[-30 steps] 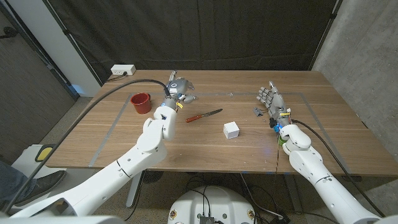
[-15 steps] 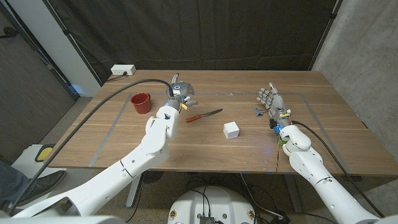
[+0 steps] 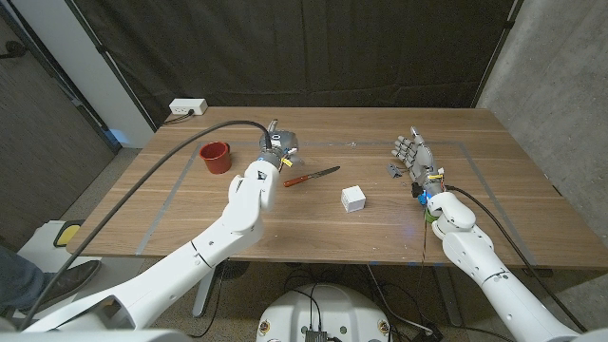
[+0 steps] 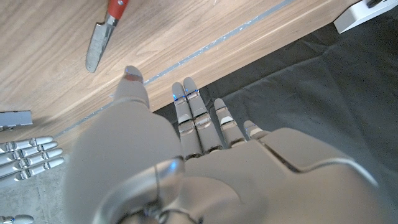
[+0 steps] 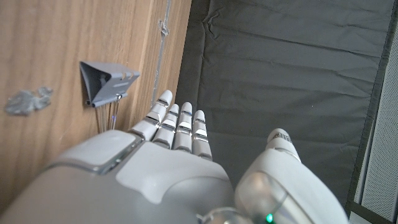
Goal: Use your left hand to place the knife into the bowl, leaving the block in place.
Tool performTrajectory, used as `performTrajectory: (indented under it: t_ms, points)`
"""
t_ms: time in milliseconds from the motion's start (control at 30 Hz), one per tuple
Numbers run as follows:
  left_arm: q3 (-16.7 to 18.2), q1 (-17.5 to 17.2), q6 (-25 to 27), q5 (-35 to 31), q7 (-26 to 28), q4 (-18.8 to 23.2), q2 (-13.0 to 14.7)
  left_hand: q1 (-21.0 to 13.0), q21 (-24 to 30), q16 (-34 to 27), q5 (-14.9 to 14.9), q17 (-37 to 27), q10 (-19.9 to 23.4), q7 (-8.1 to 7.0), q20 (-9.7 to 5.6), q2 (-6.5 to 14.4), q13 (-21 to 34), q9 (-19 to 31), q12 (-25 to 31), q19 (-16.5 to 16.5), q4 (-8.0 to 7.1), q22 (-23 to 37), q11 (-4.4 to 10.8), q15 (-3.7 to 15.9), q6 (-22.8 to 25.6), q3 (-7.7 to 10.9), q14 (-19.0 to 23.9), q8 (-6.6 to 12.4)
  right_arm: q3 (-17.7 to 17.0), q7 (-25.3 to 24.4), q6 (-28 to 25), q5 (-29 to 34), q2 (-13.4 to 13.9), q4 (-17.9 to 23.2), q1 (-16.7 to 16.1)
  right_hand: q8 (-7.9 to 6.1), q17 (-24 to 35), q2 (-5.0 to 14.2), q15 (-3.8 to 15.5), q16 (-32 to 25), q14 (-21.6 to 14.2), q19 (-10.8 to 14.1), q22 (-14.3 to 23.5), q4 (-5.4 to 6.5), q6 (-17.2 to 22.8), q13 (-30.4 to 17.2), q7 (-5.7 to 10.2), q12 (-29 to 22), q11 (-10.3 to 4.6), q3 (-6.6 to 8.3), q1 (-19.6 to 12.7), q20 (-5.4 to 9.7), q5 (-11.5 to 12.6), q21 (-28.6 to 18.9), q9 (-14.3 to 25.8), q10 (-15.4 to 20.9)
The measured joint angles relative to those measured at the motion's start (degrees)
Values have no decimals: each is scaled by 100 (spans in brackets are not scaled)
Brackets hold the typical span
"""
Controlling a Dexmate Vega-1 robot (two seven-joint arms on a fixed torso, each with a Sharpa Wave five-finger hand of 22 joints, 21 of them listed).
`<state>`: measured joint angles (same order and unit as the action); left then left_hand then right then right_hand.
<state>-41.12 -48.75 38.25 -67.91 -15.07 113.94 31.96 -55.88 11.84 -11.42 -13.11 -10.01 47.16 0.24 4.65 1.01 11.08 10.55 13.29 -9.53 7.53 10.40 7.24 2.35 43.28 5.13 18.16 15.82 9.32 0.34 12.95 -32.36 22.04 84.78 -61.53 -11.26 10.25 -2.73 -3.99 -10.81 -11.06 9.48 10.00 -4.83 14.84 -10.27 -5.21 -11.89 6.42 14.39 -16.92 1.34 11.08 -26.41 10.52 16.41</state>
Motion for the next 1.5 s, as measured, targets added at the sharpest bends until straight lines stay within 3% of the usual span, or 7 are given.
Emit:
performTrajectory:
  t_ms: [333, 700, 1267, 1500]
  points:
    - [-111, 77, -37, -102, -221, -154, -115, -105, 29, -28, 47, 0, 60, 62, 206, -14, 50, 27, 0, 206, -11, 0, -61, 3, 21, 21, 102, -117, -18, -37, -4, -1, 8, 51, -48, 0, 0, 0, 0, 0, 0, 22, 0, -1, 20, 0, 21, 0, 0, -1, 0, -22, 0, 0, 0, 0]
    - [-207, 123, 22, -213, -387, -304, -218, -81, 29, -28, 48, 0, 79, 87, 325, 40, 106, 26, 0, 303, -27, 0, -93, -1, -112, 36, 206, -208, -33, -71, -31, -1, 26, 88, -74, 0, 0, 0, 1, 0, 0, 22, 0, -16, 20, 0, 21, 0, 0, -16, 0, -22, 0, 34, 0, 0]
    - [-330, 189, 173, -321, -594, -512, -338, -204, 29, -28, 93, 0, 216, 115, 347, 159, 186, 53, 0, 327, -27, 0, -69, 0, -176, 35, 303, -252, -5, -53, -78, -16, -6, -9, -29, 0, 0, 0, 2, 0, 0, 22, -1, -15, 20, 0, 21, 0, 0, -16, 0, -21, 0, 78, 0, -1]
    - [-356, 209, 178, -321, -614, -583, -357, -285, 29, -28, 93, 1, 273, 115, 346, 107, 212, 53, 29, 392, -51, 0, -60, 0, -176, 59, 366, -252, 1, -49, -78, -16, -17, -22, -21, 0, 0, 0, 2, 0, 0, 22, 0, -15, 20, 0, 21, 0, 0, -15, 0, -21, 0, 99, 0, -1]
